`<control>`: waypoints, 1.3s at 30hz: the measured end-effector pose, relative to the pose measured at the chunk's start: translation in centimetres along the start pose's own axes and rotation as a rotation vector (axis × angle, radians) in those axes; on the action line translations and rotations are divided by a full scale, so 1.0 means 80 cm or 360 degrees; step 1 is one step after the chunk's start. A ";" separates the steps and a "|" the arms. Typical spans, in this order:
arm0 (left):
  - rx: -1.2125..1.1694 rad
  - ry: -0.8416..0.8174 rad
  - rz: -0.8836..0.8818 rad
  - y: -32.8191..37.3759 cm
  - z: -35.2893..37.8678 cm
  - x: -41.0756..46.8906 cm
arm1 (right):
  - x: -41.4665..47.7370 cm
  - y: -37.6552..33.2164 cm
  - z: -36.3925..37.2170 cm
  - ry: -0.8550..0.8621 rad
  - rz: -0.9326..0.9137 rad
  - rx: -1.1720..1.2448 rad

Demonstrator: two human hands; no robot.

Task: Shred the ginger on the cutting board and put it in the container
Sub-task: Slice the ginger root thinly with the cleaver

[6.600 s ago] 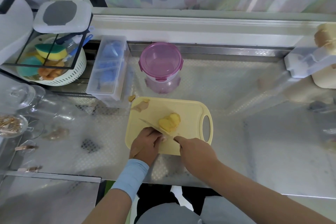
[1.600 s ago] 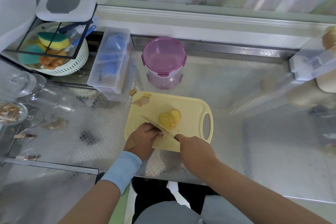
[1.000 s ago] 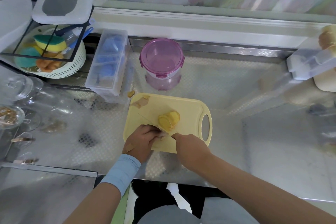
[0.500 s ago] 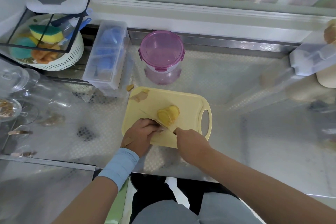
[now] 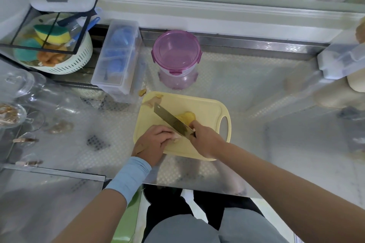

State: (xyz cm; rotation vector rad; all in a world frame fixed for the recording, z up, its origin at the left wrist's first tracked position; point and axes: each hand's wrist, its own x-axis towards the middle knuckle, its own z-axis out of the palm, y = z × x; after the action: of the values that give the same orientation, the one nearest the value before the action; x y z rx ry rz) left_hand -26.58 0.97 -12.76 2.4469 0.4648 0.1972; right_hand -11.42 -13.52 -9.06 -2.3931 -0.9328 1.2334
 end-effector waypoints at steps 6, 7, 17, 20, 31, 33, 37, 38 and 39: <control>0.0038 -0.0022 -0.0034 0.002 -0.002 0.001 | -0.005 0.001 0.004 0.0016 -0.0038 0.0053; 0.0043 -0.0022 -0.0032 0.003 -0.002 0.001 | -0.006 0.001 0.003 0.0018 -0.0036 0.0070; 0.0021 -0.0006 -0.0011 0.002 0.002 -0.003 | -0.024 -0.007 -0.008 -0.0027 0.0026 0.0096; -0.0033 0.0096 0.0002 0.005 0.005 -0.004 | -0.043 -0.011 -0.004 0.0071 -0.0033 -0.0187; 0.0041 0.0165 0.0128 0.005 0.002 -0.005 | -0.081 -0.021 0.020 0.0242 -0.0103 -0.0502; 0.0044 0.0161 0.0088 0.005 0.002 -0.005 | -0.081 -0.022 0.019 0.0245 -0.0087 -0.0504; 0.0076 0.0186 0.0158 0.006 0.002 -0.005 | -0.085 -0.022 0.018 0.0237 -0.0071 -0.0489; 0.0079 0.0191 0.0165 0.005 0.002 -0.004 | -0.086 -0.022 0.018 0.0234 -0.0070 -0.0494; 0.0076 0.0190 0.0166 0.004 0.003 -0.003 | -0.086 -0.022 0.019 0.0227 -0.0068 -0.0497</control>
State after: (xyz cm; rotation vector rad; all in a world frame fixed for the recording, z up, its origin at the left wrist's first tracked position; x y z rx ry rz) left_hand -26.70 0.52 -12.73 2.5180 0.3977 0.3813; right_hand -16.26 -16.83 -4.77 -2.6394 -1.1990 0.9442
